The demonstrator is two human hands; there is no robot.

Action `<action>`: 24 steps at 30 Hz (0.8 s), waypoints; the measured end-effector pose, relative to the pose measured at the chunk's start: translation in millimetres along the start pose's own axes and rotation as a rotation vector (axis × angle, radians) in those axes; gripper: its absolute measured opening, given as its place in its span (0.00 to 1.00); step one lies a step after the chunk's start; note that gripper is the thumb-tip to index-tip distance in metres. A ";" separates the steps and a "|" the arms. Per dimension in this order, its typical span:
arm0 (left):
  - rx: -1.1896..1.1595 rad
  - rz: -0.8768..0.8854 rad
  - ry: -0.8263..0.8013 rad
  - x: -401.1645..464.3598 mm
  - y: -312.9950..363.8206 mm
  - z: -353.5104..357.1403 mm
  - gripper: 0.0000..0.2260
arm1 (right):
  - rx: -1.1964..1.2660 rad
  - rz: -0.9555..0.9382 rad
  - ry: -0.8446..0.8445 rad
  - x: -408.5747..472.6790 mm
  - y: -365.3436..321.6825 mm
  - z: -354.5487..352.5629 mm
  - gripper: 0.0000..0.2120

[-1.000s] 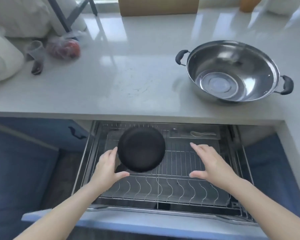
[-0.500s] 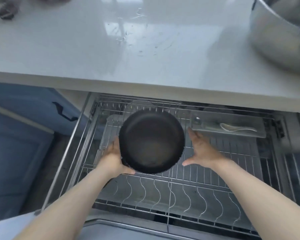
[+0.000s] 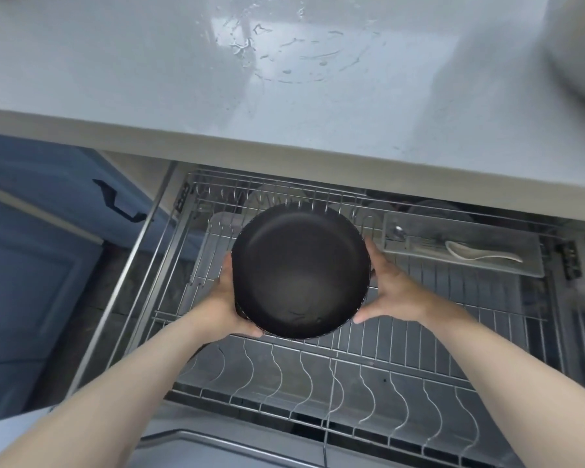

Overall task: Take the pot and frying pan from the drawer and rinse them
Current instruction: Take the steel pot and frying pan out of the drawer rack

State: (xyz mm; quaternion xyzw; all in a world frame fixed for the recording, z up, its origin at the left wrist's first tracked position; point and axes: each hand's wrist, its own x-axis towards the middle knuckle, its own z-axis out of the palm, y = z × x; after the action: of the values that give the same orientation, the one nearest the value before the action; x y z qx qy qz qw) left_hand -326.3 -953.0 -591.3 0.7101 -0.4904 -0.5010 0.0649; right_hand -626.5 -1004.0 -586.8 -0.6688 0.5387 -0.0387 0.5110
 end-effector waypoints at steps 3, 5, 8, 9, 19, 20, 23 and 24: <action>0.044 0.046 -0.052 -5.4 5.4 -13.7 0.58 | 0.031 0.001 -0.038 -5.6 -5.6 -7.3 0.62; 0.067 0.058 -0.123 -12.6 16.4 -25.2 0.58 | 0.062 -0.005 -0.070 -11.2 -8.5 -13.5 0.61; 0.136 0.060 -0.235 -23.9 36.1 -37.2 0.55 | 0.086 -0.007 -0.118 -26.4 -15.1 -22.1 0.62; 0.147 0.053 -0.272 -27.9 41.2 -40.3 0.54 | 0.093 0.003 -0.122 -32.9 -17.3 -23.9 0.60; 0.203 0.041 -0.316 -88.7 76.6 -56.5 0.56 | 0.193 -0.022 -0.004 -110.9 -39.7 -34.1 0.49; 0.227 0.045 -0.312 -97.6 81.1 -58.8 0.57 | 0.200 -0.023 0.010 -122.1 -43.3 -34.8 0.50; 0.261 0.047 -0.331 -131.0 96.4 -64.4 0.57 | 0.196 -0.040 0.068 -158.3 -55.7 -35.5 0.54; 0.267 0.042 -0.336 -143.6 101.6 -66.0 0.57 | 0.194 -0.048 0.083 -171.6 -61.7 -35.4 0.54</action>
State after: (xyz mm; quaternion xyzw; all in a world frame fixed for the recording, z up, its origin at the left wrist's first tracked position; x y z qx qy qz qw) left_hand -341.7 -921.9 -406.7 0.6087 -0.5710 -0.5413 -0.1019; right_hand -677.3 -902.6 -439.8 -0.6268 0.5371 -0.1305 0.5493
